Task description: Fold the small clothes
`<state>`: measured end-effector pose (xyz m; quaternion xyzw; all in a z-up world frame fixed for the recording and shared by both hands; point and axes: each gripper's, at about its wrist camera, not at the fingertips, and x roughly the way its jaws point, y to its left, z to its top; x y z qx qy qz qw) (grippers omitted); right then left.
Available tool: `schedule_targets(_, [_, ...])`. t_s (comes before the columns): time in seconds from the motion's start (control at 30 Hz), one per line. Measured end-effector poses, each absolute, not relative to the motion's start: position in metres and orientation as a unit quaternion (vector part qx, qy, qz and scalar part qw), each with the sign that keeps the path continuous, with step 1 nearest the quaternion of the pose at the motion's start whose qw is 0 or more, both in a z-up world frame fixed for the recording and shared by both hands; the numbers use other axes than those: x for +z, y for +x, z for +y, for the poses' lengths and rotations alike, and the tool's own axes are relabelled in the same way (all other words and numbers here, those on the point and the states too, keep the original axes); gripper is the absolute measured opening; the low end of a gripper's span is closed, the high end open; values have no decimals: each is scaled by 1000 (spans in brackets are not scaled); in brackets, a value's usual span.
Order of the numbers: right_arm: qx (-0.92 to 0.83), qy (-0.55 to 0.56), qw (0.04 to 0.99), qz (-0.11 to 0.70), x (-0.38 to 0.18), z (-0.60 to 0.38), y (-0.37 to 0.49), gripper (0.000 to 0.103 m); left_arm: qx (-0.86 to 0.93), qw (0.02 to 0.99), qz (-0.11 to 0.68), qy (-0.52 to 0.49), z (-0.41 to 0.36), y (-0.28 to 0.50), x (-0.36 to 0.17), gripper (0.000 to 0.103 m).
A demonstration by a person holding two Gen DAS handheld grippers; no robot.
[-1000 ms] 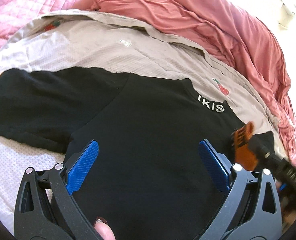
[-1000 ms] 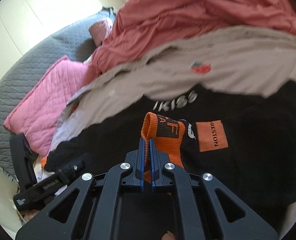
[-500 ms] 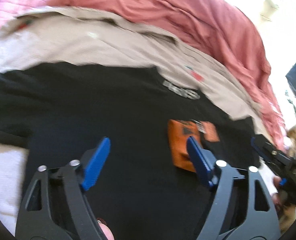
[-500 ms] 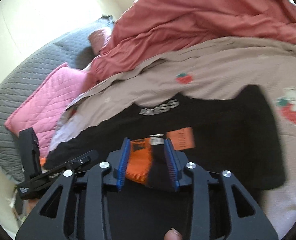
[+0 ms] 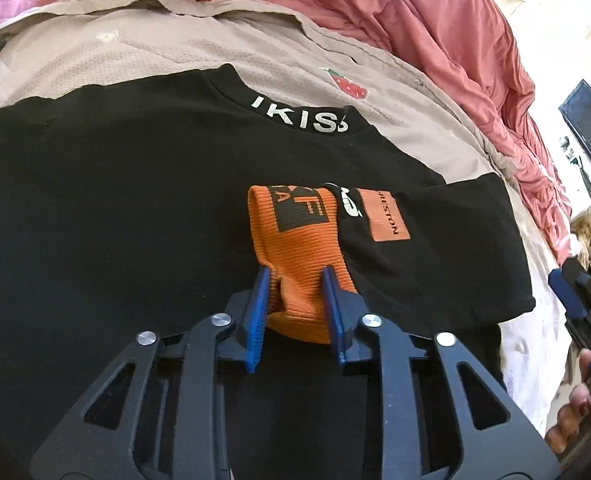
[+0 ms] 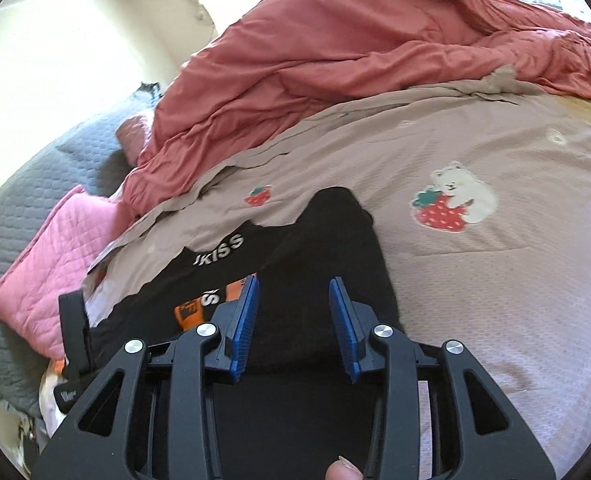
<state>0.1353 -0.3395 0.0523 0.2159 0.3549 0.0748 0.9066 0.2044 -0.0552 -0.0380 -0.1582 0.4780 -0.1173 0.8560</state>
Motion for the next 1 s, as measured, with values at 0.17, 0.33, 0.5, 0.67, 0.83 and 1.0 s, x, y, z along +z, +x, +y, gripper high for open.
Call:
schedule_targets(0.17, [74,218,906,355,52,-332,141,36,-120,870,450,-160,-35,201,-19,0])
schedule_targets(0.33, [76,213,905,361,52,-324,143,36,-87,900,403,-141,-6,191,12,0])
schedule_targets(0.5, [79,193,905,371,50,-310,146,36,-38,914,382,-131,27,190,23,0])
schedule_targets(0.67, [71,141,905,396,40,-289,153,36,-22,908,394,-142,43,195,12,0])
schedule_targets(0.83, [61,88,905,413,29,-271,162,36,-14,900,417,-125,45,199,-5,0])
schedule_targets(1.0, [73,61,901,424,17,-258,180,36,-12,894,427,-133,51,200,-13,1])
